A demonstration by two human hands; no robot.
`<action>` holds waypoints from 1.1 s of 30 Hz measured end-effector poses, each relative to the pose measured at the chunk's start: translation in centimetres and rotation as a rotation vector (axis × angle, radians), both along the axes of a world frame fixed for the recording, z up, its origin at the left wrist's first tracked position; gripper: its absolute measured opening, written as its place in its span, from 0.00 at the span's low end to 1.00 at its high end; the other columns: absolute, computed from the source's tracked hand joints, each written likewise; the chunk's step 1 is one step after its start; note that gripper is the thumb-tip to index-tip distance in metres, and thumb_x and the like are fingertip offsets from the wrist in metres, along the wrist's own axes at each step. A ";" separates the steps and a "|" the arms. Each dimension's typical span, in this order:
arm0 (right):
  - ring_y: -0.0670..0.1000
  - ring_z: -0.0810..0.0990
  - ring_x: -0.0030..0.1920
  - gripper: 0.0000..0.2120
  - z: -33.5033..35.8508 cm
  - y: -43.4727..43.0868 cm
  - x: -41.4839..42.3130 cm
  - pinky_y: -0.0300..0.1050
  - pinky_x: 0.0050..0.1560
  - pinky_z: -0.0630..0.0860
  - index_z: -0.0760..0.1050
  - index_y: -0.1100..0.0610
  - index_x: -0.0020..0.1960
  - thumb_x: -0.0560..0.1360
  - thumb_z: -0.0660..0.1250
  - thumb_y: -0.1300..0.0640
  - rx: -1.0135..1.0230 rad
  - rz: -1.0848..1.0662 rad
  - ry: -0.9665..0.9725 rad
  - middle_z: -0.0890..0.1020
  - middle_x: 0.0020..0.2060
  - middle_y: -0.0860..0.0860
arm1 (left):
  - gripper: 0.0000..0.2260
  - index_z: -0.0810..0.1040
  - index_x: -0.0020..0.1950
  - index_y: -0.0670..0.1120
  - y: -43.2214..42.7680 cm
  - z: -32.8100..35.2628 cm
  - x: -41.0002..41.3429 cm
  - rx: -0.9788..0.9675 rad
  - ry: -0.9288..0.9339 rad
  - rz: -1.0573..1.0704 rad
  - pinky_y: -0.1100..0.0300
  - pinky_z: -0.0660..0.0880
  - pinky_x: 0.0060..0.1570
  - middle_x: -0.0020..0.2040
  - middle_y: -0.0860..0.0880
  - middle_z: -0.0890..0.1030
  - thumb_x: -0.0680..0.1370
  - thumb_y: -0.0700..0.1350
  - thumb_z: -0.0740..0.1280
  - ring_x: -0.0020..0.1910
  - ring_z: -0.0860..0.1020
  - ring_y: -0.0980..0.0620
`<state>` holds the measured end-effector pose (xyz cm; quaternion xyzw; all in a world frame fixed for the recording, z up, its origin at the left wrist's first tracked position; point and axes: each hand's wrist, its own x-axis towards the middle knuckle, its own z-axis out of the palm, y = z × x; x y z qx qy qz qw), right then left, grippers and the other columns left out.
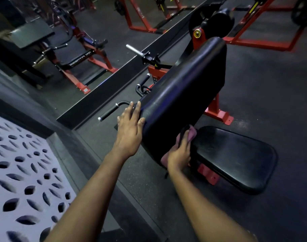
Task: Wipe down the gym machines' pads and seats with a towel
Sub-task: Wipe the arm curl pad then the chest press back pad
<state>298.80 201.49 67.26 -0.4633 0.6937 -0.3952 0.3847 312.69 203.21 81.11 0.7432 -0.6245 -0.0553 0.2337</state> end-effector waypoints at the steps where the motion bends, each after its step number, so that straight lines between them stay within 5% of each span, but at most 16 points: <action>1: 0.64 0.79 0.63 0.40 -0.4 2.5 0.9 0.55 0.58 0.76 0.53 0.40 0.81 0.78 0.65 0.67 -0.020 0.007 -0.009 0.65 0.79 0.54 | 0.29 0.57 0.82 0.52 -0.1 -0.1 0.2 0.000 -0.006 -0.002 0.38 0.55 0.76 0.81 0.47 0.58 0.83 0.60 0.47 0.80 0.54 0.48; 4: 0.64 0.78 0.64 0.41 -1.7 7.4 3.1 0.56 0.59 0.77 0.52 0.43 0.83 0.77 0.66 0.67 0.000 0.007 0.000 0.62 0.80 0.55 | 0.29 0.56 0.82 0.50 -0.1 -0.2 0.5 0.028 -0.023 -0.008 0.38 0.55 0.76 0.81 0.45 0.57 0.82 0.61 0.47 0.80 0.55 0.47; 7: 0.61 0.80 0.62 0.43 -3.7 6.2 3.0 0.54 0.60 0.77 0.43 0.35 0.81 0.79 0.62 0.64 0.214 -0.038 -0.166 0.73 0.73 0.56 | 0.28 0.56 0.82 0.50 -0.2 -0.2 0.5 0.026 -0.038 -0.022 0.38 0.54 0.77 0.82 0.44 0.56 0.84 0.58 0.49 0.80 0.55 0.45; 10: 0.55 0.79 0.62 0.29 -5.6 4.6 2.2 0.51 0.65 0.75 0.63 0.46 0.79 0.81 0.59 0.66 0.421 -0.042 -0.584 0.78 0.67 0.53 | 0.31 0.56 0.82 0.50 -0.2 -0.4 0.5 0.020 -0.045 -0.012 0.38 0.55 0.77 0.81 0.42 0.56 0.82 0.62 0.46 0.80 0.55 0.44; 14: 0.58 0.82 0.50 0.16 -4.9 6.2 0.7 0.53 0.54 0.80 0.76 0.62 0.67 0.81 0.66 0.58 0.537 -0.013 -0.877 0.82 0.57 0.61 | 0.27 0.54 0.82 0.51 0.0 -0.4 0.2 0.001 -0.009 -0.003 0.38 0.53 0.77 0.82 0.42 0.55 0.85 0.57 0.50 0.80 0.54 0.44; 16: 0.59 0.80 0.54 0.18 -3.4 7.7 -1.1 0.56 0.58 0.77 0.74 0.65 0.68 0.80 0.65 0.61 0.562 0.051 -0.842 0.80 0.61 0.64 | 0.27 0.49 0.83 0.52 0.2 0.2 0.0 0.000 0.043 -0.003 0.39 0.49 0.78 0.83 0.44 0.52 0.86 0.55 0.53 0.81 0.50 0.45; 20: 0.57 0.80 0.49 0.18 -1.7 8.9 -4.8 0.43 0.45 0.78 0.73 0.67 0.68 0.80 0.57 0.72 0.549 0.203 -0.738 0.81 0.55 0.60 | 0.31 0.41 0.83 0.48 2.4 0.6 -0.7 -0.035 0.364 0.077 0.45 0.41 0.79 0.83 0.47 0.45 0.86 0.56 0.53 0.81 0.42 0.49; 23: 0.52 0.79 0.41 0.21 1.9 9.3 -6.4 0.38 0.37 0.77 0.77 0.59 0.57 0.74 0.56 0.77 0.546 0.356 -0.714 0.82 0.45 0.56 | 0.31 0.50 0.83 0.45 6.3 -1.4 -0.8 -0.005 0.461 0.399 0.44 0.49 0.78 0.82 0.43 0.54 0.85 0.59 0.53 0.81 0.52 0.45; 26: 0.57 0.82 0.51 0.24 4.8 9.3 -6.6 0.48 0.49 0.79 0.76 0.59 0.62 0.71 0.57 0.76 0.500 0.465 -0.790 0.83 0.53 0.58 | 0.32 0.67 0.75 0.37 10.5 -3.3 -1.0 0.274 0.689 0.601 0.45 0.68 0.70 0.73 0.35 0.70 0.84 0.62 0.51 0.71 0.70 0.38; 29: 0.60 0.82 0.58 0.24 7.3 8.7 -5.9 0.56 0.63 0.77 0.76 0.61 0.65 0.72 0.57 0.74 0.472 0.576 -0.862 0.83 0.59 0.60 | 0.33 0.77 0.64 0.46 14.4 -3.0 -2.3 0.510 0.961 0.458 0.52 0.74 0.47 0.59 0.46 0.81 0.81 0.70 0.48 0.56 0.79 0.45; 31: 0.59 0.82 0.56 0.23 8.9 8.1 -5.2 0.54 0.61 0.78 0.75 0.63 0.65 0.72 0.58 0.74 0.455 0.727 -0.777 0.83 0.56 0.60 | 0.26 0.78 0.63 0.50 15.6 -2.8 -2.9 0.399 1.088 0.367 0.50 0.78 0.46 0.56 0.47 0.83 0.81 0.68 0.55 0.54 0.81 0.46; 33: 0.55 0.82 0.47 0.19 10.3 7.6 -4.5 0.46 0.49 0.80 0.75 0.63 0.60 0.73 0.59 0.74 0.407 0.878 -0.528 0.82 0.48 0.59 | 0.17 0.77 0.66 0.48 15.8 -2.2 -3.5 0.202 1.112 0.365 0.51 0.80 0.41 0.56 0.43 0.84 0.82 0.56 0.63 0.50 0.82 0.45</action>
